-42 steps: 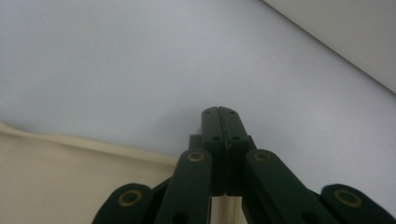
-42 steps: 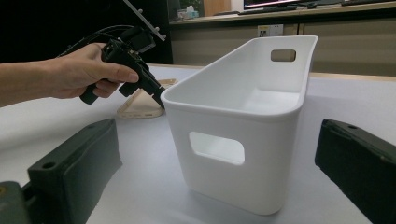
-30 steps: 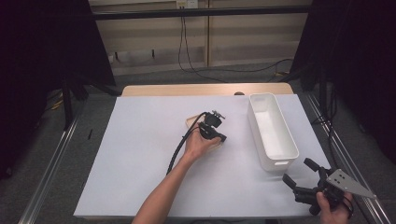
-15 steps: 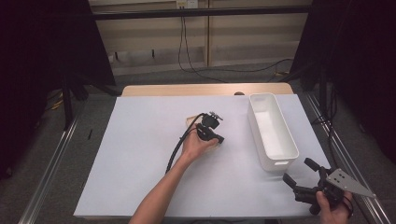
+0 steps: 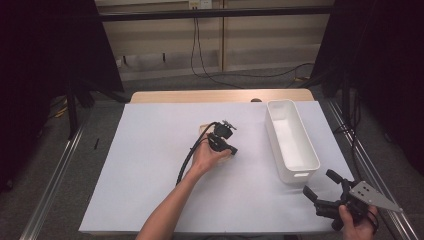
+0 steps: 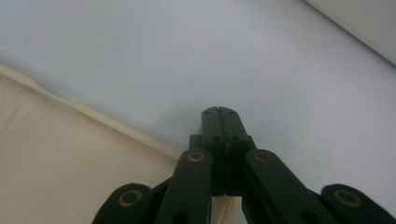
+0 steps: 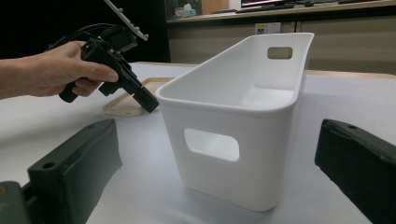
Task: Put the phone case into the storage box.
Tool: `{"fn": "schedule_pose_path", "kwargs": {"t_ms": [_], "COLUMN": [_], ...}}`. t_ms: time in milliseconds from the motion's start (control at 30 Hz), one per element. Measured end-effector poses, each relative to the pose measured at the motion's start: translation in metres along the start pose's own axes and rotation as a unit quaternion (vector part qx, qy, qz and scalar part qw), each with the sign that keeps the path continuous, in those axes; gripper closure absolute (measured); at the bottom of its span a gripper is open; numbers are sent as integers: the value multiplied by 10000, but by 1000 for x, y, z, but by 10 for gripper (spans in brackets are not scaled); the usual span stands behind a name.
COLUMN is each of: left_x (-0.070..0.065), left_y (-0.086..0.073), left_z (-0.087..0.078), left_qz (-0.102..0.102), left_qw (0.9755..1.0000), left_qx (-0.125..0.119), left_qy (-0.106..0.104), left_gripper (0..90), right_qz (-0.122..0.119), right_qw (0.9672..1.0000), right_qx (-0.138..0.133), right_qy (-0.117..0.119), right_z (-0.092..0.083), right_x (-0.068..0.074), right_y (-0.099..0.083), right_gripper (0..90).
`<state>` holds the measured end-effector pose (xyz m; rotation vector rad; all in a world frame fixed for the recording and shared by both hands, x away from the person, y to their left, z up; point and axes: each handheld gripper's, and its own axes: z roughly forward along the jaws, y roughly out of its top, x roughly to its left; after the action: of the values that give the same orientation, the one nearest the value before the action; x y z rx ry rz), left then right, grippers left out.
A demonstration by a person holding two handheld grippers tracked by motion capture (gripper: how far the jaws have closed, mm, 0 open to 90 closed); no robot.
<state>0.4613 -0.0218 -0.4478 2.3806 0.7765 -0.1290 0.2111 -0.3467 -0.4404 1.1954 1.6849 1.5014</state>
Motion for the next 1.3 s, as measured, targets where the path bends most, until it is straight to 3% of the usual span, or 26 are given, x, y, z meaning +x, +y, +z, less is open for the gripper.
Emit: {"fn": "schedule_pose_path", "kwargs": {"t_ms": [1300], "left_x": [4], "left_y": [-24], "left_z": [-19], "left_qz": [-55], "left_qw": [9999], "left_qx": [43], "left_qy": [115], "left_gripper": [900], "right_qz": [-44], "right_qw": [10000], "right_qx": [-1], "right_qy": [11], "right_z": [-1], "right_x": [2], "right_y": [1], "right_gripper": [0]}}
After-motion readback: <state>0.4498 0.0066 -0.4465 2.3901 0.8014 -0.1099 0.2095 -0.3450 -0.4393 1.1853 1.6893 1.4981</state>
